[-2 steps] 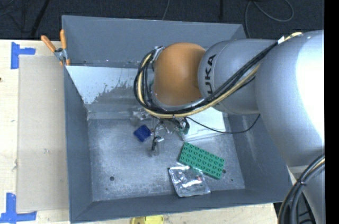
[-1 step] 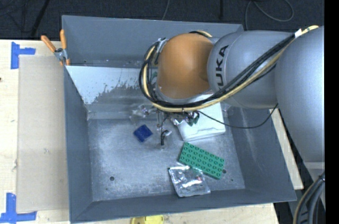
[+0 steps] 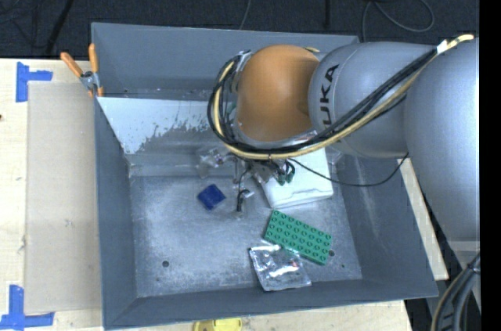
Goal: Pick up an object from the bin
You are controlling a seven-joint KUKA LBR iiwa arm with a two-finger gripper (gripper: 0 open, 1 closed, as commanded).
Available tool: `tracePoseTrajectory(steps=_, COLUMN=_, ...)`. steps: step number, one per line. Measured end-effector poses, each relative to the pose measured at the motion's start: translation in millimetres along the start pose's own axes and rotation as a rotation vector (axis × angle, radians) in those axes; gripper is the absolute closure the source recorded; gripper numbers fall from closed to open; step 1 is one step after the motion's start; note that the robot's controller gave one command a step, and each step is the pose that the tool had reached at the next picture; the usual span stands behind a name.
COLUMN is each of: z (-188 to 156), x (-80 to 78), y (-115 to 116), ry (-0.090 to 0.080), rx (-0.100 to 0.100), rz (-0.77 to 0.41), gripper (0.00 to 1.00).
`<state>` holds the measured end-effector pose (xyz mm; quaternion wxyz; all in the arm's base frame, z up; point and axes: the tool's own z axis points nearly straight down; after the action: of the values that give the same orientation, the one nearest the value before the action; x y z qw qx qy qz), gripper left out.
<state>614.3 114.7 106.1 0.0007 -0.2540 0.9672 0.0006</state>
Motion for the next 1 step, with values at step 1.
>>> tracePoseTrajectory(steps=1, z=37.9, x=-4.9, y=11.1, ry=0.005, rx=0.000, rz=0.197, gripper=0.00)
